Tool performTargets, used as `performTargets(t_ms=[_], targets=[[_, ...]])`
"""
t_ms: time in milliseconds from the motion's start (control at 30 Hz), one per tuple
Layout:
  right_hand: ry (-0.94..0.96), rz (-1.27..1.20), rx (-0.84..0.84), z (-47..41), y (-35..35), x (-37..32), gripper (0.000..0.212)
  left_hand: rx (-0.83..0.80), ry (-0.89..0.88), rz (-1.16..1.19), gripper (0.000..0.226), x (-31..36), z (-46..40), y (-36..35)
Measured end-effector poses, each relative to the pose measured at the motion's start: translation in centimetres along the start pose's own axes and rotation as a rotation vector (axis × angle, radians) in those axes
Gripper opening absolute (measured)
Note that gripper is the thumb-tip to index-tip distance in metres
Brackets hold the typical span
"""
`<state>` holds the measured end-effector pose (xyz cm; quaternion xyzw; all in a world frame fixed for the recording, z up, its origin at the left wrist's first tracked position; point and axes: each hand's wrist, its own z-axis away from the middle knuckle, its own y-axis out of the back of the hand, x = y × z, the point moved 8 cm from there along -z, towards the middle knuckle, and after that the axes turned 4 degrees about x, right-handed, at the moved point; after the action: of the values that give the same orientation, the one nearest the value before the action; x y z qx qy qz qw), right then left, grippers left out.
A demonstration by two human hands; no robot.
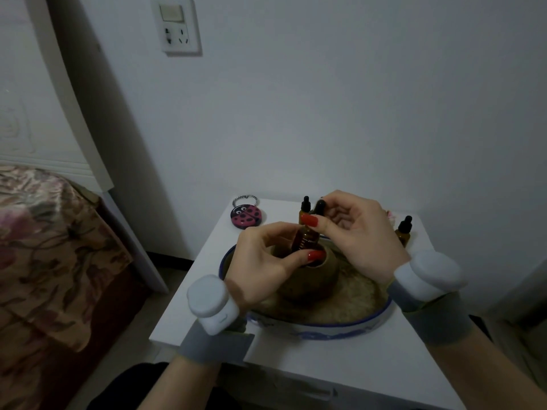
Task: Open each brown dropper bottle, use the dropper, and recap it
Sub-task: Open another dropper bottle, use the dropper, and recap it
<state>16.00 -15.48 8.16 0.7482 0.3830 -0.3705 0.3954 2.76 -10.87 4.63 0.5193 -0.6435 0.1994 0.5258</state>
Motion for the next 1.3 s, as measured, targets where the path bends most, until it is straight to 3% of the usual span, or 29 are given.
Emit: performTargets(t_ms=[300,533,800,900,1067,1300], targets=[[-0.014,0.001,-0.016,0.3,-0.4,0.1,0.019,-0.132,0.058,0.083,0.04,0.2,0.2,-0.4],[0.007,-0.048,-0.13,0.5,-0.9,-0.4,0.013,-0.195,0.111,0.231,0.04,-0.1,0.3,-0.2],[0.063,0.15,-0.09,0.7,-0.6,-0.6,0.028,-0.075,0.03,0.001,0.039,-0.4,0.2,0.9],[0.042,0.201,-0.025,0.5,-0.3,-0.5,0.024,-0.047,0.009,-0.081,0.036,-0.5,0.3,0.9],[0.057,0.277,-0.063,0.4,-0.1,-0.5,0.011,-0.025,-0.007,-0.154,0.032,-0.7,0.2,1.0],[0.009,0.033,-0.177,0.4,-0.2,-0.5,0.032,-0.019,-0.006,-0.149,0.032,-0.8,0.0,1.1]])
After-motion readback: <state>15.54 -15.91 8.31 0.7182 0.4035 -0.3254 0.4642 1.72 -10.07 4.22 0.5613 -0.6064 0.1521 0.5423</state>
